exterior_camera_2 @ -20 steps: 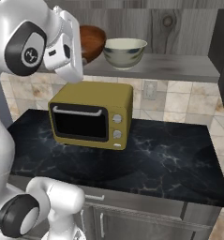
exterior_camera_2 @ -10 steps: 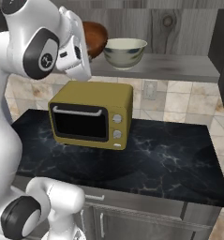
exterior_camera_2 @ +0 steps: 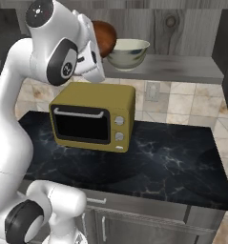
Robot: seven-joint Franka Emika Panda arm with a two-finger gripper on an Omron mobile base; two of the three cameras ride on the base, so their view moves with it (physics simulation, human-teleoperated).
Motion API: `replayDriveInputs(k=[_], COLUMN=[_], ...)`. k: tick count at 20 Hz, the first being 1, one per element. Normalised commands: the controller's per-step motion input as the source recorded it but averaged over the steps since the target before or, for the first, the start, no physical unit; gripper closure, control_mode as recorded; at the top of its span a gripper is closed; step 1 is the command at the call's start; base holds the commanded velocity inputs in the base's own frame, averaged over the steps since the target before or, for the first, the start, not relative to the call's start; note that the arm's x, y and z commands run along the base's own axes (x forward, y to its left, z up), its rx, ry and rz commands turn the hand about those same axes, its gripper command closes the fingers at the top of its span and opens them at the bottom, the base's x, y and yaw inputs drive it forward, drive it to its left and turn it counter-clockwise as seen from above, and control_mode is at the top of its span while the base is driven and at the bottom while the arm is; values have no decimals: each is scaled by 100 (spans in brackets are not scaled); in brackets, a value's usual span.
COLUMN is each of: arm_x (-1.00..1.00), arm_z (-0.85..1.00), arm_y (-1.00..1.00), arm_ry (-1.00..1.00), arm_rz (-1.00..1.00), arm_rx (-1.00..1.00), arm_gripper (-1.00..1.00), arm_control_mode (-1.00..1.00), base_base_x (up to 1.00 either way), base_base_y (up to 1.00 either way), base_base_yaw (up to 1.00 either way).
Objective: Pick up the bowls on the counter and stack them on top of one another in the open cabinet. Place the smaller bowl on top of the larger bowl.
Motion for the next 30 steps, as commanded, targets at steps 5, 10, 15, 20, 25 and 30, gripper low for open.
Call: replayDriveInputs(k=[5, 10, 15, 20, 25, 30], arm_x=[25, 34, 34, 30, 31, 30], arm_z=[-2, 0, 2, 2, 4, 3], arm_y=[-16, -8, -8, -8, -7, -5], arm_ry=[-2, 0, 1, 0, 1, 0], arm_rz=[1, 2, 3, 3, 3, 2], arm_rx=[0, 0, 0, 0, 0, 0], arm_gripper=[100, 100, 100, 100, 100, 100], arm_control_mode=[-100, -100, -100, -100, -100, -100], base_base_x=[0, 0, 0, 0, 0, 0], base_base_y=[0, 0, 0, 0, 0, 0], base_base_yaw=[0, 0, 0, 0, 0, 0])
